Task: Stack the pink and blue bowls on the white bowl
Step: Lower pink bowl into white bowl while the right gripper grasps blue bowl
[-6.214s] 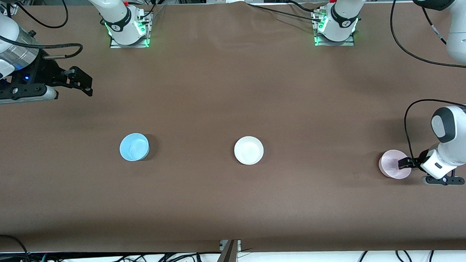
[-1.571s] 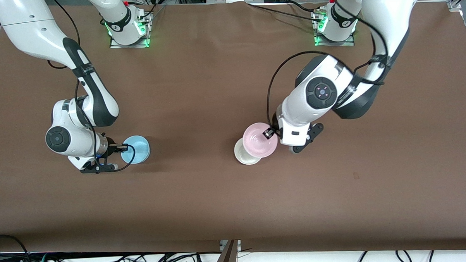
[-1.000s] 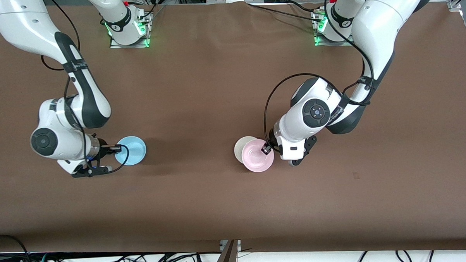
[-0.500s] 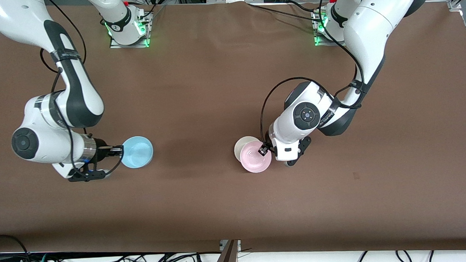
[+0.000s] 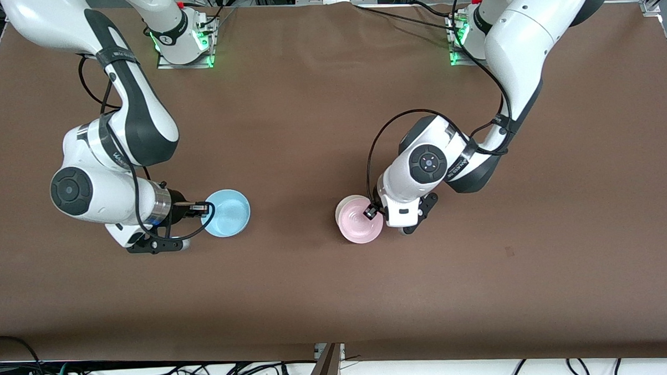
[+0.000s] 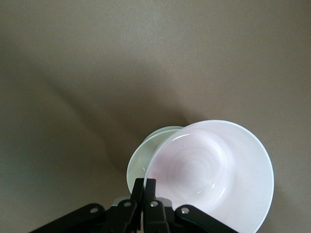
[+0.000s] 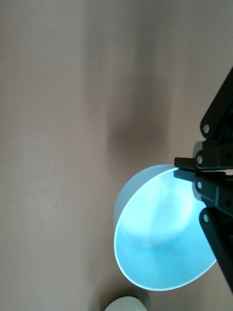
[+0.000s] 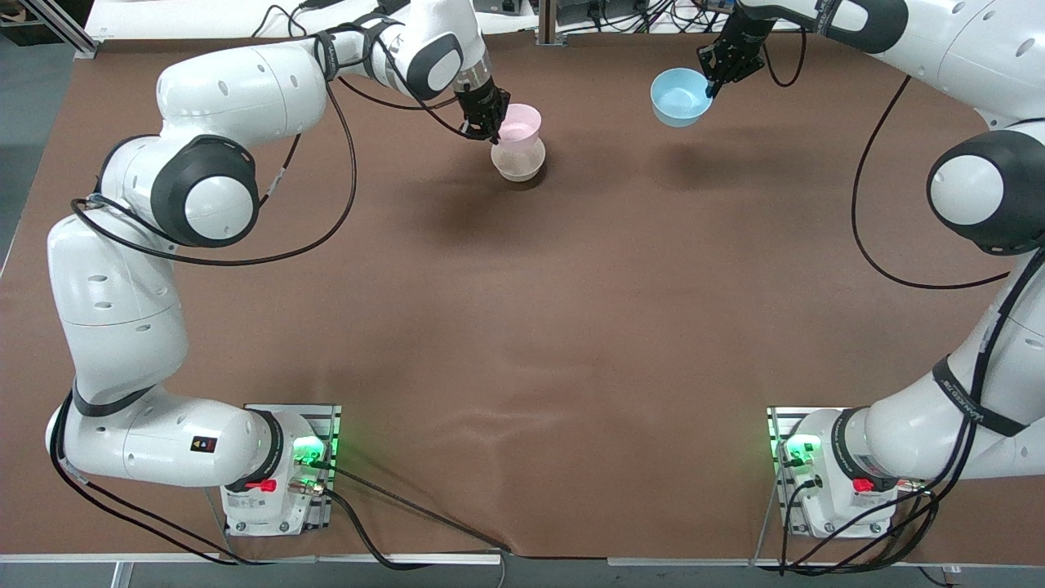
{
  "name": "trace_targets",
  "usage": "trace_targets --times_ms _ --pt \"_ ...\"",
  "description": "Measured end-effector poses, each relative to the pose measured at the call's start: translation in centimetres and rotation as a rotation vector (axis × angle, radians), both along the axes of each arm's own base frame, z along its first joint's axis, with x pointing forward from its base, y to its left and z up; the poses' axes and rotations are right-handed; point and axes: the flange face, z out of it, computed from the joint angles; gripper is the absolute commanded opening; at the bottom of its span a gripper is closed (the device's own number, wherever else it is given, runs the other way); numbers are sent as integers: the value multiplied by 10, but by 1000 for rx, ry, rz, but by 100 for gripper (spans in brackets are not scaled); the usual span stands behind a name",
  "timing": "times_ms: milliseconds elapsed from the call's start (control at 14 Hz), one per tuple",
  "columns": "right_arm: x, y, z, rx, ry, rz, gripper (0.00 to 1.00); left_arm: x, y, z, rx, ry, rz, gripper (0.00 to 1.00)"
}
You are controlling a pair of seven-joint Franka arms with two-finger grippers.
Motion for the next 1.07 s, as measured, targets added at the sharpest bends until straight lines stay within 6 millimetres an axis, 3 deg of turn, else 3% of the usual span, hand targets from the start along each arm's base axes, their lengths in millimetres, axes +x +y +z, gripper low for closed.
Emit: trace_targets --times_ms 1071 --pt "0 -1 0 -1 1 -2 0 -3 -4 -13 37 -14 -30 0"
